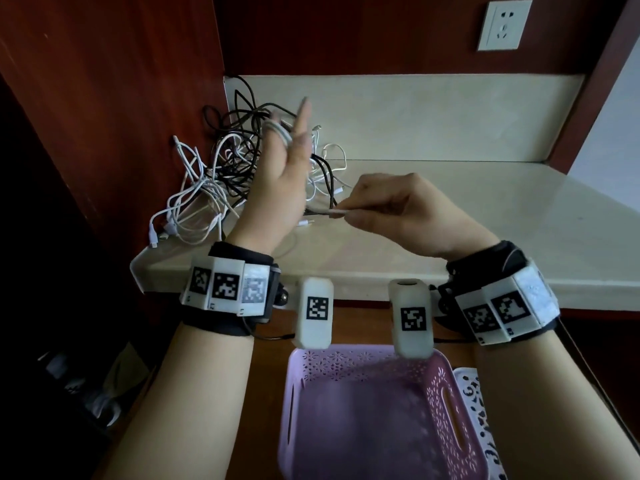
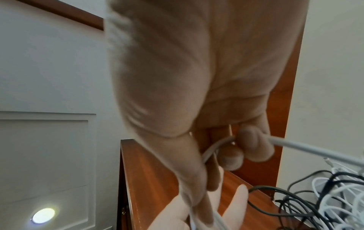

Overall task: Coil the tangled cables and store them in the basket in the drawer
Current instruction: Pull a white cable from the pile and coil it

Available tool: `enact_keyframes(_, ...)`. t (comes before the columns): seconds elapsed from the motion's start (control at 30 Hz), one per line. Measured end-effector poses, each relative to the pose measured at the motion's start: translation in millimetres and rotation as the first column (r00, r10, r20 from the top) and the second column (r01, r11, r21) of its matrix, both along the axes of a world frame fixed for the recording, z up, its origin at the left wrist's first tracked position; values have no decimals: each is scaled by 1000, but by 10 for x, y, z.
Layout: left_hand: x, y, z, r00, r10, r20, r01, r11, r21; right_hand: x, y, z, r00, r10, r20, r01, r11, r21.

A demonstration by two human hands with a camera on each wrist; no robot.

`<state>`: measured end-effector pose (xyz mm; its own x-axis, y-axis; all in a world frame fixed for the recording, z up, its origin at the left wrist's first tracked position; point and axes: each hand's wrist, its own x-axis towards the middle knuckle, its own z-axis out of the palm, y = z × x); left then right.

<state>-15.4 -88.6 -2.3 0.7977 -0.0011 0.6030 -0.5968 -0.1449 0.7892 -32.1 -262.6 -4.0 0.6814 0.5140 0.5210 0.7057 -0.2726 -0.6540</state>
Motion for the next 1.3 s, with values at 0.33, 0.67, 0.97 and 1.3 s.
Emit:
enact_keyframes(0.33, -276, -149, 91, 950, -158, -270, 236, 929, 286, -43, -125, 135, 881, -452, 143, 433, 890, 141)
enact_keyframes(0.67, -347, -2, 142, 836, -267, -480, 482, 776, 407, 26, -268, 134, 947, -269, 174, 235, 953, 192)
enact_keyframes(0.97, -350, 49, 169, 785, -333, -523, 549, 765, 336, 72, -97, 48, 924, -370, 91, 319, 881, 348)
enact_keyframes(1.3, -323, 153, 170, 763, -429, -483, 613, 718, 331, 96, 76, -22, 906, -407, 118, 319, 838, 443)
